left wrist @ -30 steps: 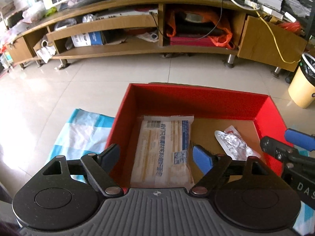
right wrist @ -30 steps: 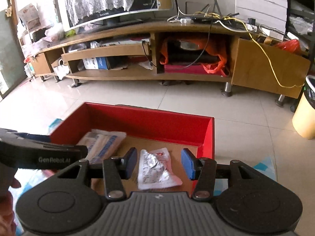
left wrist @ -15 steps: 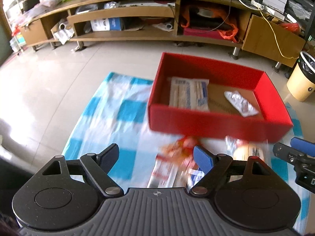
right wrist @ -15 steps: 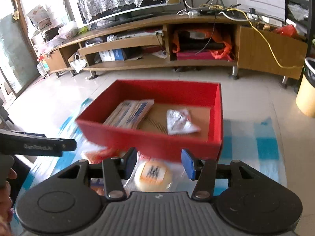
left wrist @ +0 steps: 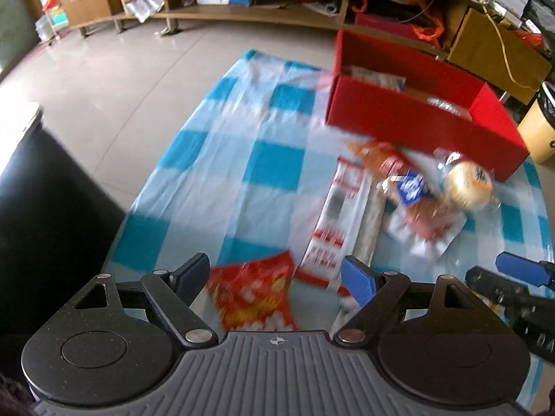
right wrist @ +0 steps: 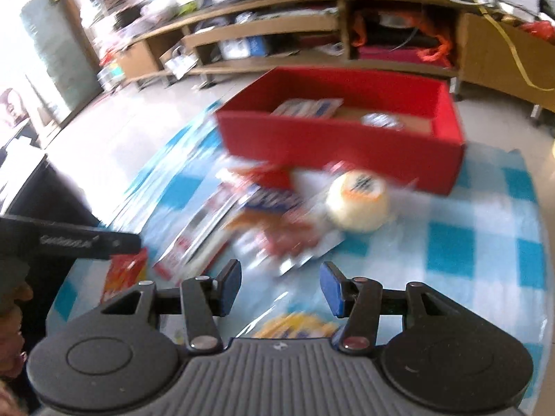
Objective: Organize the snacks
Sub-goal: 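Move left tool to the red Tolli bag while right tool approaches the Kaprons packet, then grasp the red Tolli bag with left tool while right tool grasps the Kaprons packet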
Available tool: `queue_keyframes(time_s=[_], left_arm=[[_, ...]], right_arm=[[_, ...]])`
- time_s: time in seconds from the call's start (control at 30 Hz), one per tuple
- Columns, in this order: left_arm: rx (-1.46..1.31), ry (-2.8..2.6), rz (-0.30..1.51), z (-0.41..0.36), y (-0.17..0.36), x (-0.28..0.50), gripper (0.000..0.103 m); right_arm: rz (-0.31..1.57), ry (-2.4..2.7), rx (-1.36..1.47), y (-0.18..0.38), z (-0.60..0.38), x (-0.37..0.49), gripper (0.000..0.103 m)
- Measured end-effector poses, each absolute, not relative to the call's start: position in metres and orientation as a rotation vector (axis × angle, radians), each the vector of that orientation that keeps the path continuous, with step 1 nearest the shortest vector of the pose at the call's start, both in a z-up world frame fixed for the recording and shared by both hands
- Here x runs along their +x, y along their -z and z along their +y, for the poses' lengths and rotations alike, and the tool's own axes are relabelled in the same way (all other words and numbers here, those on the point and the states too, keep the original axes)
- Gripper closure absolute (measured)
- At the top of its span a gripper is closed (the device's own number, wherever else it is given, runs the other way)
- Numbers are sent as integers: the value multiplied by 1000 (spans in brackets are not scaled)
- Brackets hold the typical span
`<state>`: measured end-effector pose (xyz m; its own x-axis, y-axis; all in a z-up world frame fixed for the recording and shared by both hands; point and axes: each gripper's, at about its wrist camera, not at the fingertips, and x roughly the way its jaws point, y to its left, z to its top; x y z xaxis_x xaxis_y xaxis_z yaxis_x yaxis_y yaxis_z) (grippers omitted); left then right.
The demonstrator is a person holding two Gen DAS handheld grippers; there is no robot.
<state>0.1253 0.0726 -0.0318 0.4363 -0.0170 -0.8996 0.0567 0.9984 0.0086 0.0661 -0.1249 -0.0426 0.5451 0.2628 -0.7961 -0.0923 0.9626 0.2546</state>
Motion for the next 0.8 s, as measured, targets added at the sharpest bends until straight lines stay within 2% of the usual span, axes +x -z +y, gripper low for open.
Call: queue_keyframes(time_s=[0.6, 0.8], left_arm=[[-94, 7, 1181, 109, 38, 98, 15], [-106, 2, 1200, 108, 44, 103, 14]], right_arm=[[1102, -374, 253, 74, -64, 60, 54], [1150, -390, 261, 92, -51, 65, 47]])
